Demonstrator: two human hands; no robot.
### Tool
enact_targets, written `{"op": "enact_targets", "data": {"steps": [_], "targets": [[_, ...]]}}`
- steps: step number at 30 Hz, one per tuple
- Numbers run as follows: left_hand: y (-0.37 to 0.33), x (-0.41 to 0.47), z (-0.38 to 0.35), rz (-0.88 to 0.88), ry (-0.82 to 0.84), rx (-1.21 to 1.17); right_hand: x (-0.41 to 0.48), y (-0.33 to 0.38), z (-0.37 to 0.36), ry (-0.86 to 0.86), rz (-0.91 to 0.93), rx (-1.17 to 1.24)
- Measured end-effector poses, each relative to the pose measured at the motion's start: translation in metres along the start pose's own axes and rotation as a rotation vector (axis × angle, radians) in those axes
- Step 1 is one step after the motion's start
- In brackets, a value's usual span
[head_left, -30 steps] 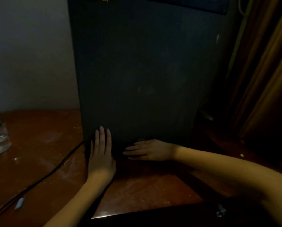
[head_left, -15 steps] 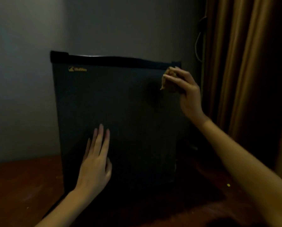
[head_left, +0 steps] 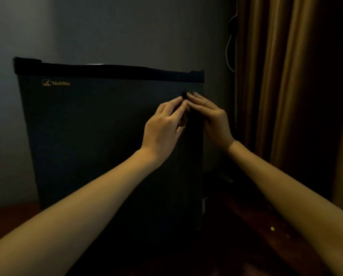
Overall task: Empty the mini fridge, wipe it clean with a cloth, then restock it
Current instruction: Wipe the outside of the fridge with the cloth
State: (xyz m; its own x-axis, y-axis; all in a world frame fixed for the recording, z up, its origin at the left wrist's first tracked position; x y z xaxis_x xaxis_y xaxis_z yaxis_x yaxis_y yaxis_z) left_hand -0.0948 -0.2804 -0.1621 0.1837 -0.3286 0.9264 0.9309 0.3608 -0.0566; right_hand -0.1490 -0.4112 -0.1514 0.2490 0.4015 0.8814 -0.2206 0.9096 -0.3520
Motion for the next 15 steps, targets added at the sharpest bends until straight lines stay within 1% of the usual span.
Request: {"op": "enact_targets", "data": {"steps": [3,4,6,7,8,9,10,11,12,13,15], "targets": [[0.001,-0.034,-0.025,0.004,0.03,-0.07,-0.065,0.017,-0.018,0.059,-0.038,0.028],[0.003,-0.054,-0.037,-0.014,0.056,-0.072,-0.093,0.027,-0.029,0.118,-0.043,0.031],[0.007,-0.106,-0.065,-0.076,0.206,-0.013,-0.155,0.054,-0.055,0.299,0.019,0.064],[0.012,-0.134,-0.085,-0.058,0.401,0.041,-0.186,0.068,-0.068,0.41,0.071,0.078],[0.019,-0.166,-0.104,-0.029,0.628,0.123,-0.214,0.08,-0.08,0.509,0.08,0.139],[0.023,-0.202,-0.12,-0.038,0.86,0.204,-0.24,0.092,-0.094,0.635,0.124,0.22],[0.024,-0.231,-0.129,-0.061,1.031,0.277,-0.258,0.102,-0.102,0.729,0.151,0.289],[0.022,-0.25,-0.133,-0.087,1.123,0.33,-0.271,0.111,-0.107,0.781,0.222,0.275],[0.019,-0.261,-0.135,-0.106,1.177,0.369,-0.28,0.114,-0.111,0.805,0.315,0.227],[0.018,-0.263,-0.136,-0.127,1.196,0.401,-0.278,0.116,-0.111,0.81,0.381,0.246],[0.013,-0.251,-0.134,-0.206,1.143,0.426,-0.265,0.114,-0.107,0.848,0.46,0.231]]}}
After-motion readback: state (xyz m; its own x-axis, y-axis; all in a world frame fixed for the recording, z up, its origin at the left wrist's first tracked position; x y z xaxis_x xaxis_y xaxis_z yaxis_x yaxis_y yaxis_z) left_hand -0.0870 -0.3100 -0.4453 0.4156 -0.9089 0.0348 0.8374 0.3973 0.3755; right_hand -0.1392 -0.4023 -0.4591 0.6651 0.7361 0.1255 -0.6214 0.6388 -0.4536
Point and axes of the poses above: each hand's wrist, its own x-axis towards the middle knuckle, its own z-axis out of the back of the hand, y = z × x, the point moved 7 cm from there along x, towards the middle knuckle, and after that the axes turned 13 degrees about z, right-handed, at the moved point
